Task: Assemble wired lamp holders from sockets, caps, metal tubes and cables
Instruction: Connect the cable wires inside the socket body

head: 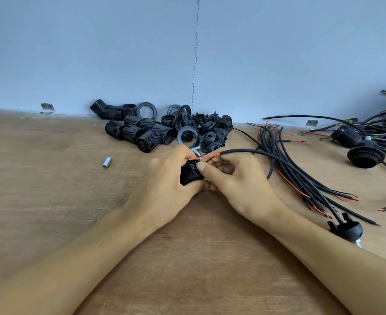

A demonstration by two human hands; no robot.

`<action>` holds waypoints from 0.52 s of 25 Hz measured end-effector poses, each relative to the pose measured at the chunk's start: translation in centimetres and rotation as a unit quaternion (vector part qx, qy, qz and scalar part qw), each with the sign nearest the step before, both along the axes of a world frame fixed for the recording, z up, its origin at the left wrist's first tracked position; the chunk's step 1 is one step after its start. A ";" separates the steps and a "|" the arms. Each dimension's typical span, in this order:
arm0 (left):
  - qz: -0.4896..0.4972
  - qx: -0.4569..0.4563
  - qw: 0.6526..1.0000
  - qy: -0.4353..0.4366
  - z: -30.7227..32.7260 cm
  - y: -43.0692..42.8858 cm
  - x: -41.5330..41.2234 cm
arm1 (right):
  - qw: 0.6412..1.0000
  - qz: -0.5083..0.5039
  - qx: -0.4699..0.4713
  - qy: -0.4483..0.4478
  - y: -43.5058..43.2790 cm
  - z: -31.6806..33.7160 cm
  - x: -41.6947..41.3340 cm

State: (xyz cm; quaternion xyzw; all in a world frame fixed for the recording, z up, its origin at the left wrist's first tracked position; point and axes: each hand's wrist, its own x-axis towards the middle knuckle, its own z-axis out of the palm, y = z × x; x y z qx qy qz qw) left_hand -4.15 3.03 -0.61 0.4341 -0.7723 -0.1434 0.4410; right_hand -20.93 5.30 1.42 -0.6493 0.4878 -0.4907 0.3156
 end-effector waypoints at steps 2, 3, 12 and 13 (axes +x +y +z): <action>-0.001 0.003 1.000 0.005 0.0 0.0 0.0 | 0.997 0.009 0.040 -0.060 -0.3 -0.2 -0.2; -0.001 0.002 1.000 0.006 -0.1 -0.1 0.0 | 0.995 0.013 0.055 -0.079 -0.5 -0.3 -0.2; 0.004 -0.008 1.000 0.000 -0.2 -0.3 0.0 | 0.991 0.046 0.070 -0.108 -1.1 -0.6 -0.7; 0.007 -0.006 1.000 -0.001 -0.2 -0.3 0.0 | 0.990 0.050 0.071 -0.111 -1.1 -0.6 -0.8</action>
